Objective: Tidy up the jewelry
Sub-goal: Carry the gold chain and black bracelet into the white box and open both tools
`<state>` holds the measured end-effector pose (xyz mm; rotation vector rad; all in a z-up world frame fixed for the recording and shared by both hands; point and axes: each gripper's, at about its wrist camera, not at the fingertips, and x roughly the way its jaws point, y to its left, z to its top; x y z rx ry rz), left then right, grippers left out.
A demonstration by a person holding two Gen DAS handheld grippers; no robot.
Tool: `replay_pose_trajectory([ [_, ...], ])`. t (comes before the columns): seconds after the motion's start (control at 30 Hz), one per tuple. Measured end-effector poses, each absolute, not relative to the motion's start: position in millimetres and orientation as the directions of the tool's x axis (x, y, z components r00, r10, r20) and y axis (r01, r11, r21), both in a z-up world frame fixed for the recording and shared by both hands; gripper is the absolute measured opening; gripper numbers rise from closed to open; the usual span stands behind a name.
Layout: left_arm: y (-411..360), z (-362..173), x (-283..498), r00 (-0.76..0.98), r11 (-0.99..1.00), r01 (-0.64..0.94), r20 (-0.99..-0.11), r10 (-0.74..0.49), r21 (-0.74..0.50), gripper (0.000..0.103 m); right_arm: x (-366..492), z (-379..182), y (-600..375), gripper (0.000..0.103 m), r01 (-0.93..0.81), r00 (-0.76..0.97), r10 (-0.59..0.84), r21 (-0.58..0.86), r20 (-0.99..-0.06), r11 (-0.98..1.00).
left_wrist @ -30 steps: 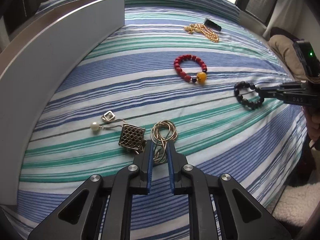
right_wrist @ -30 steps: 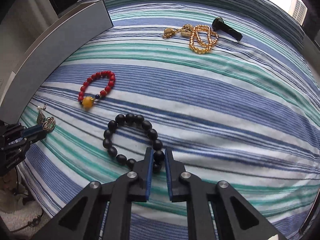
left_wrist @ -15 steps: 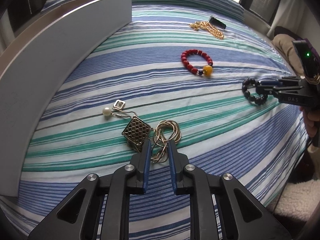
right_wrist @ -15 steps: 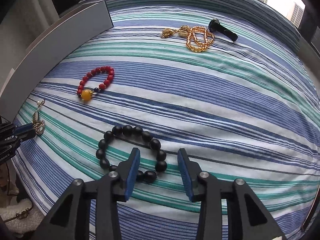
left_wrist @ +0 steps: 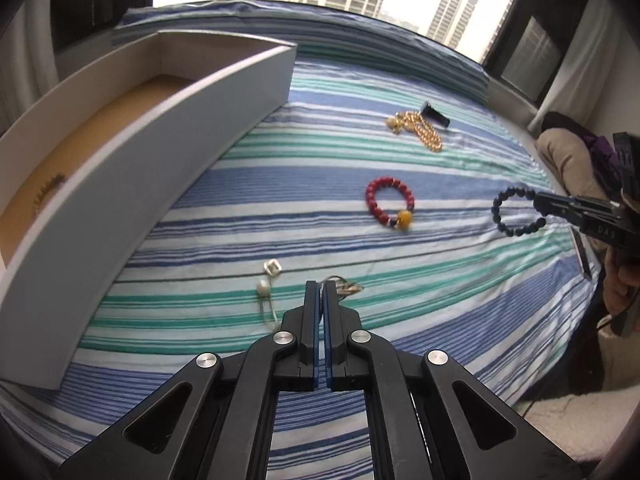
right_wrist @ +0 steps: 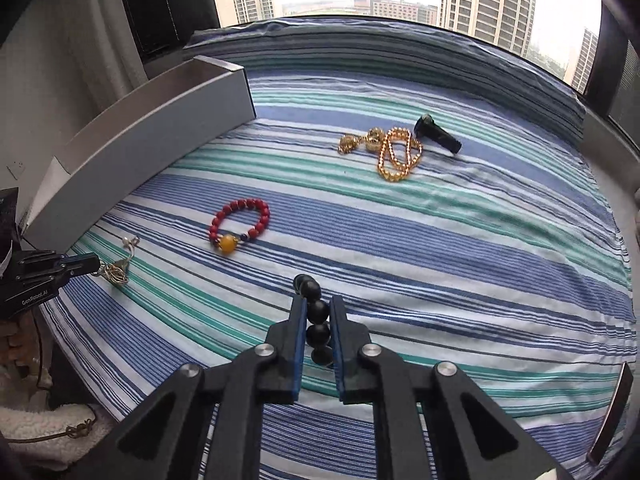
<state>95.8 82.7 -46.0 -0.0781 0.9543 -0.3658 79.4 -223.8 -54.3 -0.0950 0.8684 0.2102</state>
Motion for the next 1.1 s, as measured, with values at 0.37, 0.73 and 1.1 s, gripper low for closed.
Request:
replay_pose_trajectory([
  [0.37,135.2,45.9,90.9,0.657,0.944,0.216,-0.678,-0.329,-0.248,0.0,83.8,-5.1,-194.1,0.012,-0.301,0.672,0.258,0.062,-0.695,0.952],
  [0.73,228.2,111.6,139.7,0.767,0.984,0.038,-0.627,-0.14,-0.173,0.0,146.8,56.7,-98.1,0.012,-0.47,0.676,0.419,0.084,-0.606,0.879],
  [1.1,284.4,40.9,222.8,0.688,0.98,-0.127,-0.726,-0.024,-0.153,0.0,263.6,53.7,56.0,0.012,-0.602,0.559,0.523,0.118,-0.644,0.789],
])
